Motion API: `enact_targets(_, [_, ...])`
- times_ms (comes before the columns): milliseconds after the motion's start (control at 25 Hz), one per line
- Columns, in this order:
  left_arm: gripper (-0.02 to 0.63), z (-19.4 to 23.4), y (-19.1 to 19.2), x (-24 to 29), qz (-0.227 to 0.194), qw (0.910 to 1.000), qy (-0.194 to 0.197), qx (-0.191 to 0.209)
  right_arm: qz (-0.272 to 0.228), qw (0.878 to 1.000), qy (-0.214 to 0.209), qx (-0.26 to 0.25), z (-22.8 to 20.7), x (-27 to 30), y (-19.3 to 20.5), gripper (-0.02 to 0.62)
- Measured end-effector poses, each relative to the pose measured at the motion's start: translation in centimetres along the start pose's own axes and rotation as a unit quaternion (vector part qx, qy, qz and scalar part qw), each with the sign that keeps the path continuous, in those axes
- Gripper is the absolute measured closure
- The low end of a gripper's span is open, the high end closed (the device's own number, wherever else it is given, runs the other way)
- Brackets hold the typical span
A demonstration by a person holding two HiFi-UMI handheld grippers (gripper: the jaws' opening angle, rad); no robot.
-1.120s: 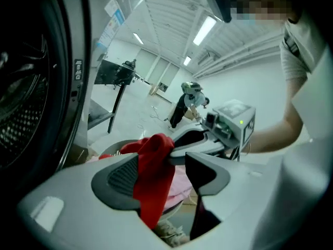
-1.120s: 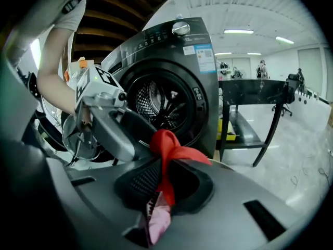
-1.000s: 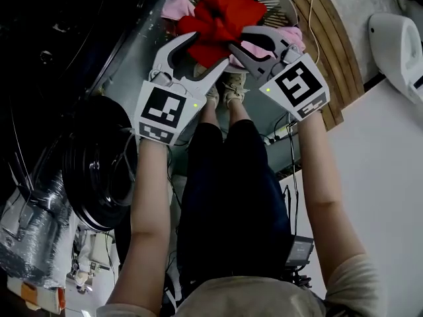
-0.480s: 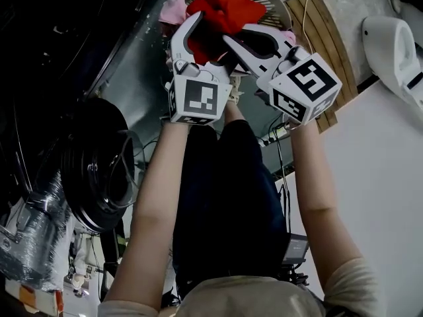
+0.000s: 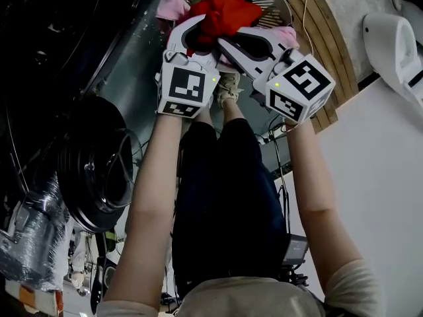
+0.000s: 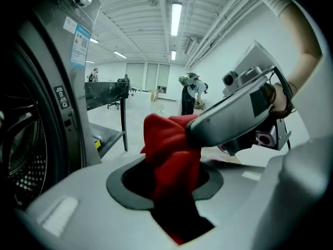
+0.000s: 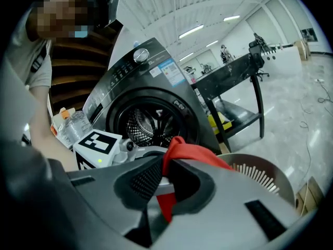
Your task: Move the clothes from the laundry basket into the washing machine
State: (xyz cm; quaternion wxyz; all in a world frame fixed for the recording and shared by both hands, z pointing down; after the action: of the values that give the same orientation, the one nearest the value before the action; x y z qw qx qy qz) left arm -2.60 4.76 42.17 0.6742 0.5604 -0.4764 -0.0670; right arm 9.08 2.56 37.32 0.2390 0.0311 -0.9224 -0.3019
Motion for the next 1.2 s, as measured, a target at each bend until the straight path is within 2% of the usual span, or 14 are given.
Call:
enact_targets(80, [0.454,0.7,0.7,-0.9,0.006,0.9998,-0.017,-0.012,0.007,1.0,-0.005,0.0,0.2,0.0,0.6,0.566])
enact_targets(160, [0.456,2.1,1.8,-2.2,0.014,0.9973,-0.046,-0.056,0.006,1.0,0.006,0.001,0.1,-0.4,1.1,0.566])
enact_targets(240, [0.457,3.7,2.6,-3.7,0.012,0.992,-0.077,-0.099,0.002,1.0,0.023,0.007,-0.2,-0.7,1.8,0.566])
enact_targets(440, [0.457,6.9,4.3,-6.9,-0.009,0.9757,-0.151,-0.158,0.014,0.999,0.036,0.009,-0.6,0.6,3.2,0.566])
enact_targets(640, [0.457,10.6,7.1,-8.3,-0.024,0.9495,-0.242,-0.198,-0.029,0.998,0.051,0.001,-0.8,3.6,3.7,0.566])
enact_targets(840, [0.457,14.8,10.8,-8.8,-0.007,0.9085,-0.345,-0.236,-0.021,0.999,0.039,0.007,-1.0,6.3,4.9,0.566])
enact_targets(1040, [0.459,19.3,13.6,-9.1,-0.002,0.878,-0.412,-0.244,-0.011,0.999,0.044,0.03,-1.6,7.2,6.4,0.568])
enact_targets(1120, [0.459,21.6,14.0,-9.0,0.004,0.8725,-0.422,-0.246,-0.007,0.998,0.048,0.034,-2.0,7.1,6.7,0.566])
enact_targets(1200, [0.457,23.2,13.8,-8.7,0.003,0.8732,-0.417,-0.253,-0.002,0.998,0.052,0.037,-2.3,6.9,6.9,0.566])
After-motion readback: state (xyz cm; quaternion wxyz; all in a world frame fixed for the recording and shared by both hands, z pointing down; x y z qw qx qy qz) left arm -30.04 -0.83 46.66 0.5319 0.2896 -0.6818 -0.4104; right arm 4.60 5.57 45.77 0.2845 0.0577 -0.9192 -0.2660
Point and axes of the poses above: the fingertips, and each gripper's own axes: x forward along the fingers, z to its left, y out of its underside, the point moved 9 cm from there along -x, backward along the fingers, and after that the axes turned 14 degrees about x, right-handed, at the moved point
